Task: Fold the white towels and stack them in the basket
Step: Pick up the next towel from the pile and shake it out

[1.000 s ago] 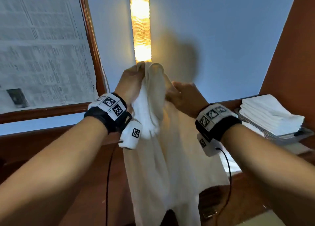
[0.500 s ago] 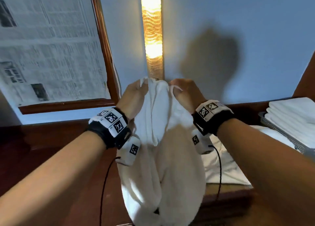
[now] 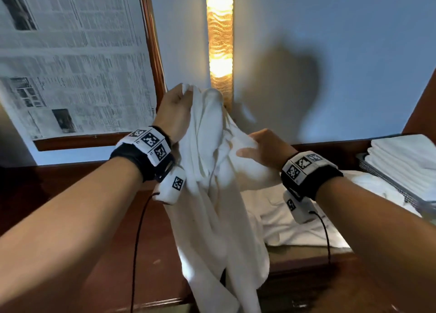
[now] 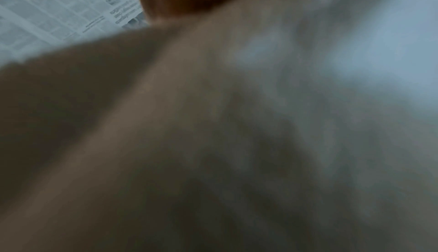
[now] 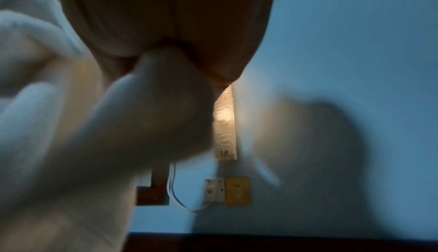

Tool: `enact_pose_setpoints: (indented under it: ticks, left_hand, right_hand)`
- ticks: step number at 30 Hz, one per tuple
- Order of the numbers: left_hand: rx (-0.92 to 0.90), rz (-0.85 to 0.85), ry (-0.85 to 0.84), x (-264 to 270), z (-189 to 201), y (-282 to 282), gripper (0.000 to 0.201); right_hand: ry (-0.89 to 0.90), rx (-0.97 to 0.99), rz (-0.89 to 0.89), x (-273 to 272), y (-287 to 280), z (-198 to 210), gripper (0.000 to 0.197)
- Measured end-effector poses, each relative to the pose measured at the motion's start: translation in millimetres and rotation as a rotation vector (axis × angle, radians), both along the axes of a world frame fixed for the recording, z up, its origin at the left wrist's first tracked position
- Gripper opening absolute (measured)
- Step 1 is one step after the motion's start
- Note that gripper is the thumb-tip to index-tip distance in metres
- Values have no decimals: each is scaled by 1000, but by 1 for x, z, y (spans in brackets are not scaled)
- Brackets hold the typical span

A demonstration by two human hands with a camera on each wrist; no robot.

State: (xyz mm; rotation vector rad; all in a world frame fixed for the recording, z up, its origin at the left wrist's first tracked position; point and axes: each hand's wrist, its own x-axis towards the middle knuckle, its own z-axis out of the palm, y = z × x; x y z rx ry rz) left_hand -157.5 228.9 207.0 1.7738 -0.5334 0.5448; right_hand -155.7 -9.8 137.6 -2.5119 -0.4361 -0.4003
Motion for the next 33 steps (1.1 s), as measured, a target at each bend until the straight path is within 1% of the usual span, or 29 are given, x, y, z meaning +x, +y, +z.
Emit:
enact_pose_setpoints:
  ticks: [2, 4, 6, 8, 9, 10, 12, 13, 14, 15, 16, 17, 19, 20, 22, 23, 24, 26, 27, 29, 30, 31, 33]
  left_hand:
    - [-28, 24, -4, -5, 4, 20, 32]
    - [-41, 66, 0, -11, 10, 47, 34]
    - [-53, 92, -16, -20, 14, 76, 36]
    - [-69, 67, -20, -32, 16, 105, 35]
    - [-79, 48, -6, -38, 18, 119, 34]
    - [-67, 21, 13, -45, 20, 132, 33]
    - [33, -31, 50, -59, 20, 156, 30]
    - [110, -47, 46, -68, 20, 167, 28]
    - [189, -52, 30, -76, 18, 177, 27]
    - [224, -65, 23, -83, 16, 189, 29]
    - [233, -92, 50, -91, 14, 200, 33]
    - [223, -121, 78, -97, 12, 211, 35]
    - [169, -188, 154, -109, 7, 236, 35]
    - [119, -231, 197, -115, 8, 248, 34]
    - [58, -245, 242, -124, 10, 270, 36]
    - [59, -237, 248, -127, 10, 279, 37]
    - [63, -229, 245, -131, 10, 288, 39]
    - [85, -245, 216, -137, 9, 300, 43]
    - [96, -258, 202, -138, 8, 306, 49]
    - [114, -266, 181, -143, 5, 316, 62]
    - [101, -260, 171, -145, 4, 322, 64]
    - [72, -245, 159, -147, 2, 329, 62]
    - [64, -166, 106, -151, 2, 343, 47]
  right_hand:
    - [87, 79, -60, -5, -5, -19, 43]
    - [96, 196, -135, -12, -9, -36, 39]
    - [85, 387, -214, -22, -4, -43, 31]
    - [48, 508, -233, -32, 19, -37, 21]
    - [45, 508, -231, -36, 35, -30, 11]
    - [56, 481, -203, -40, 57, -21, 8]
    - [112, 439, -73, -51, 115, -4, 52]
    - [140, 474, 28, -59, 150, 3, 70]
    - [156, 510, 150, -69, 185, 9, 78]
    - [177, 545, 282, -79, 220, 12, 73]
    - [213, 573, 359, -88, 250, 12, 60]
    - [259, 596, 399, -95, 273, 10, 45]
    - [300, 613, 388, -106, 301, 0, 24]
    - [295, 598, 359, -110, 307, -7, 17]
    - [254, 590, 302, -117, 314, -15, 2]
    - [224, 607, 273, -121, 317, -16, 11]
    - [198, 628, 263, -126, 324, -14, 15]
    - [169, 715, 278, -140, 343, -5, 16]
    - [195, 763, 298, -147, 353, -1, 17]
    - [303, 815, 313, -157, 369, 0, 34]
    - [349, 797, 319, -161, 373, -2, 41]
    - [379, 747, 319, -164, 376, -7, 42]
    - [418, 588, 285, -167, 374, -19, 30]
